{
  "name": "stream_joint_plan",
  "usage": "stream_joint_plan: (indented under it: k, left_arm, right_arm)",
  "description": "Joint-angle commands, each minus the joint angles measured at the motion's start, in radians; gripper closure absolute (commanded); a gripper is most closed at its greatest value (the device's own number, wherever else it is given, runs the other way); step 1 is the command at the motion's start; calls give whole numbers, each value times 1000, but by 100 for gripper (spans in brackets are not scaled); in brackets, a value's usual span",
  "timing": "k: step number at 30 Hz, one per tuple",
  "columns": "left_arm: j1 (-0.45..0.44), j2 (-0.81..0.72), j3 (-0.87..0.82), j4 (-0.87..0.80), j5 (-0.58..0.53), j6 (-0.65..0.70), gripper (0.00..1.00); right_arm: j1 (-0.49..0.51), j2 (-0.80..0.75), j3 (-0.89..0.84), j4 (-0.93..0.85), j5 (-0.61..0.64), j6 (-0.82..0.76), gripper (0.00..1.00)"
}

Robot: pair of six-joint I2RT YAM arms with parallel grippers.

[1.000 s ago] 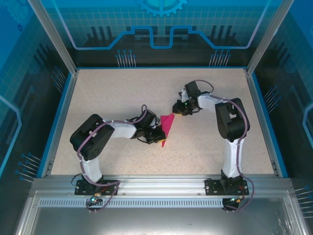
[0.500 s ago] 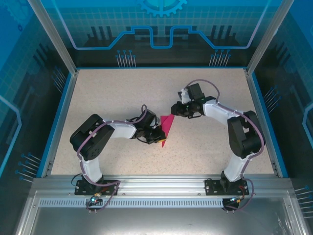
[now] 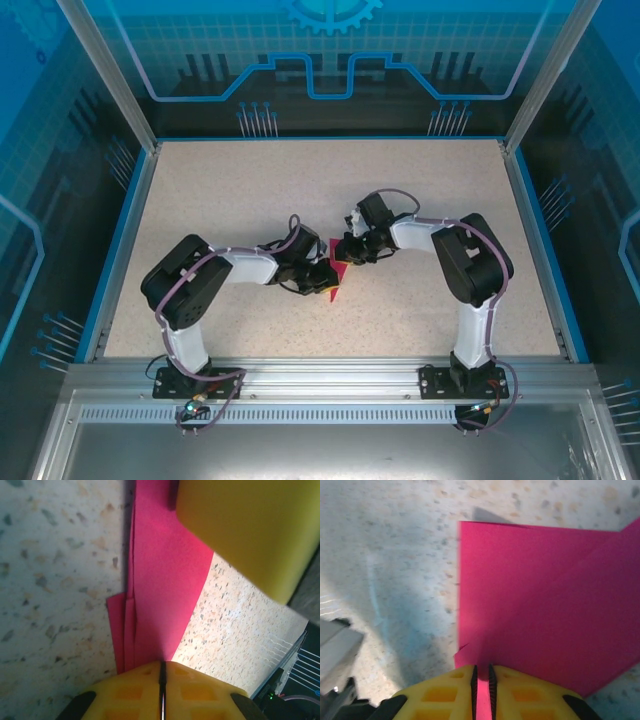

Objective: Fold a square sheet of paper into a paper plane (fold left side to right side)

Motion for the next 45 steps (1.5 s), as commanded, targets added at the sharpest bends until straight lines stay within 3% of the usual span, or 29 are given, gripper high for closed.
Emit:
stream_joint_plan:
  k: [1,9,16,28,45]
  left_arm:
    - [-13,-64,-34,-95,-10,28,87]
    - [-14,-154,-47,-47,62,14,83]
    - [-23,-75,-20,-8,134,0,83]
    - [-25,-11,-37,-10,97,-1,82]
    - [-25,-45,-62,-37,50,4,81]
  right_arm:
    - [4,36,9,-46,46,-7,83]
    - [5,39,11,-48,42,-12,83]
    - [7,46,14,-50,37,-13,83]
    - [8,49,20,-70,51,-24,83]
    - [8,58,32,-105,75,-42,83]
